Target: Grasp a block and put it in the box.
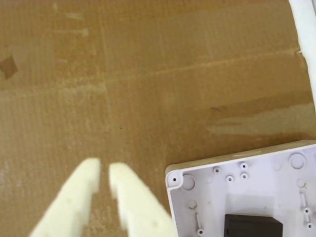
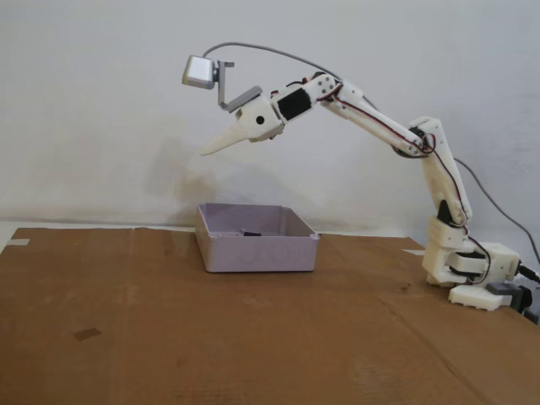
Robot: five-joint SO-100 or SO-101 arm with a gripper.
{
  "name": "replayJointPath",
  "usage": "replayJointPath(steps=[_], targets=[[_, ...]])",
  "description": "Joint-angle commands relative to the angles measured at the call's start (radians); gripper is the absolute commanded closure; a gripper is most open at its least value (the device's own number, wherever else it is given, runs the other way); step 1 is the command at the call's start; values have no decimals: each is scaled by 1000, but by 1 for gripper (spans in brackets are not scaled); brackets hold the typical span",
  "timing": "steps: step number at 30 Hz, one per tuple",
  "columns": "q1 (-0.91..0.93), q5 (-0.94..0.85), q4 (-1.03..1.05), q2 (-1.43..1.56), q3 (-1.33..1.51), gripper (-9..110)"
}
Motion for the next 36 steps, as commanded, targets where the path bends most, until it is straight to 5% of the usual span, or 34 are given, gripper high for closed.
replayJointPath(steps=[1,14,36], targets=[[-3,-11,-21,58,-127,101],[-14,-11,-15,71,-124,101],[-12,-11,330,348,-66,101]])
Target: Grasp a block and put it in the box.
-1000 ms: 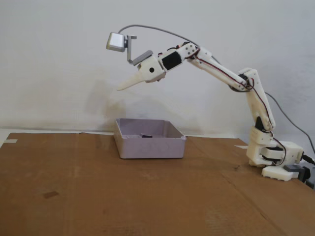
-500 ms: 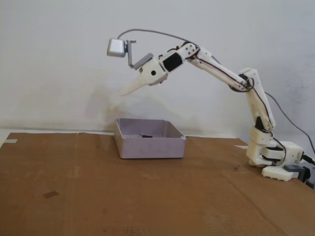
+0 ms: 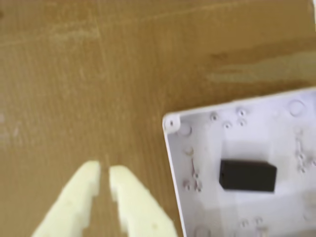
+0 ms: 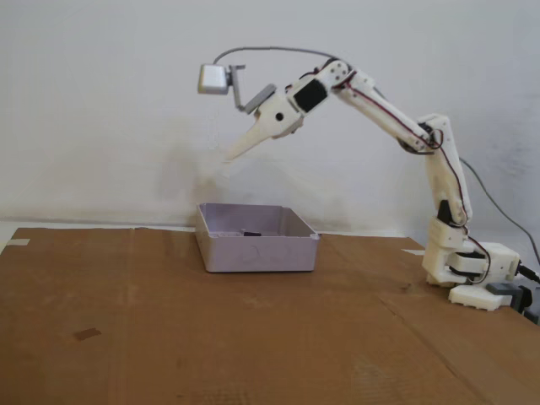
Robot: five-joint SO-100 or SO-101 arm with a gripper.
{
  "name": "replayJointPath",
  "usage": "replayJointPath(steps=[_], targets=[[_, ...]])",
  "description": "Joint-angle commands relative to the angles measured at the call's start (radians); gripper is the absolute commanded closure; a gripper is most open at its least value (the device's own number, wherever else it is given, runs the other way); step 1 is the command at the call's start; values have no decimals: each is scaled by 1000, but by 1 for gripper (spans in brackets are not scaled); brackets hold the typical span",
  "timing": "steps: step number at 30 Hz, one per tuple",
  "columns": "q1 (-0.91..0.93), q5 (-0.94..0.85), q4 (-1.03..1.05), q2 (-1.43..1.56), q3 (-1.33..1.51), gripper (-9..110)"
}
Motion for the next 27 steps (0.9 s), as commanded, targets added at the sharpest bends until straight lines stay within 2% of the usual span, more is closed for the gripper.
replayJointPath(steps=[1,11,27], targets=[[-12,-11,54,267,-32,101],[-17,-9,46,601,376,101],[-75,-9,40,939,775,101]])
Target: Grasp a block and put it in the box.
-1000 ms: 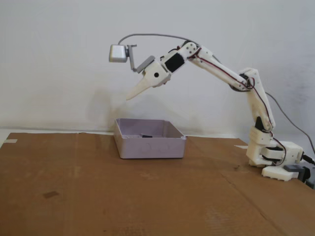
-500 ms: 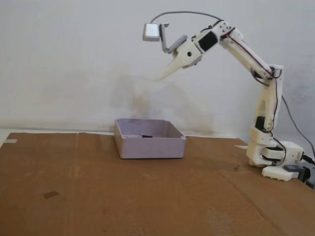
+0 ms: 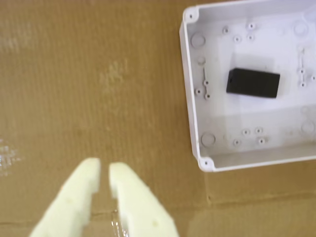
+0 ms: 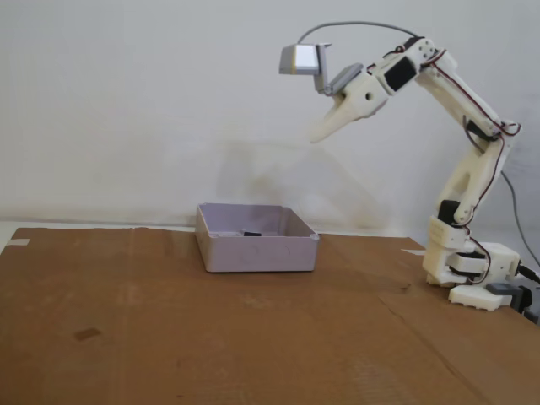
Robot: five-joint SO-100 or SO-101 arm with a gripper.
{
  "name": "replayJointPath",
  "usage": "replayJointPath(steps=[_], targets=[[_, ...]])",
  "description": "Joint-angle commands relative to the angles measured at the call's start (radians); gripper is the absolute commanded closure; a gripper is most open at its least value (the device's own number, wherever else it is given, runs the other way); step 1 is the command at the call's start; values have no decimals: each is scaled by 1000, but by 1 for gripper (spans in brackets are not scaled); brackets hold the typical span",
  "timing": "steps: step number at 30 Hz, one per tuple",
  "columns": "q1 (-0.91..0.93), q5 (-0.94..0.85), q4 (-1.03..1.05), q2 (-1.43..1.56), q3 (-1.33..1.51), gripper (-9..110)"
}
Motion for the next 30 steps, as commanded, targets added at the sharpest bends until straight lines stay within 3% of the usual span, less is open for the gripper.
replayJointPath(steps=[1,13,30], targets=[[-9,-9,-31,161,40,101],[-9,-9,-377,454,526,101],[-8,-9,-383,856,953,101]])
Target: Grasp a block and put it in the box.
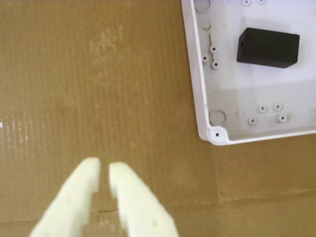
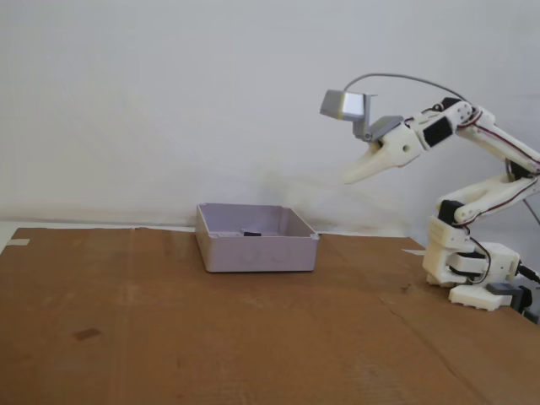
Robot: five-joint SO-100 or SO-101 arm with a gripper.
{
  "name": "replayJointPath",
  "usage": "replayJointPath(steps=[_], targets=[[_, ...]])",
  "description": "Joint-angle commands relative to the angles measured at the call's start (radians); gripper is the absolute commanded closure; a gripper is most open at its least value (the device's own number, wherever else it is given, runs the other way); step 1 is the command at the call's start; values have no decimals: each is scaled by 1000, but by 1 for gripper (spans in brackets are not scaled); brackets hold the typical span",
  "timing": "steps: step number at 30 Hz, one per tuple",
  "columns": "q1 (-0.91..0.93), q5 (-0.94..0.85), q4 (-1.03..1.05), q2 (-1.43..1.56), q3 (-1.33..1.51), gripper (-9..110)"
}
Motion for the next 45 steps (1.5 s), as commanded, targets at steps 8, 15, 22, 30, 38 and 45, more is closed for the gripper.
replayJointPath(steps=[8,15,22,30,38,45], targets=[[-6,-9,-49,259,167,101],[-6,-9,-49,374,270,101],[-6,2,-49,466,367,101],[-6,3,-49,535,463,101],[-6,3,-49,653,586,101],[-6,3,-49,744,655,101]])
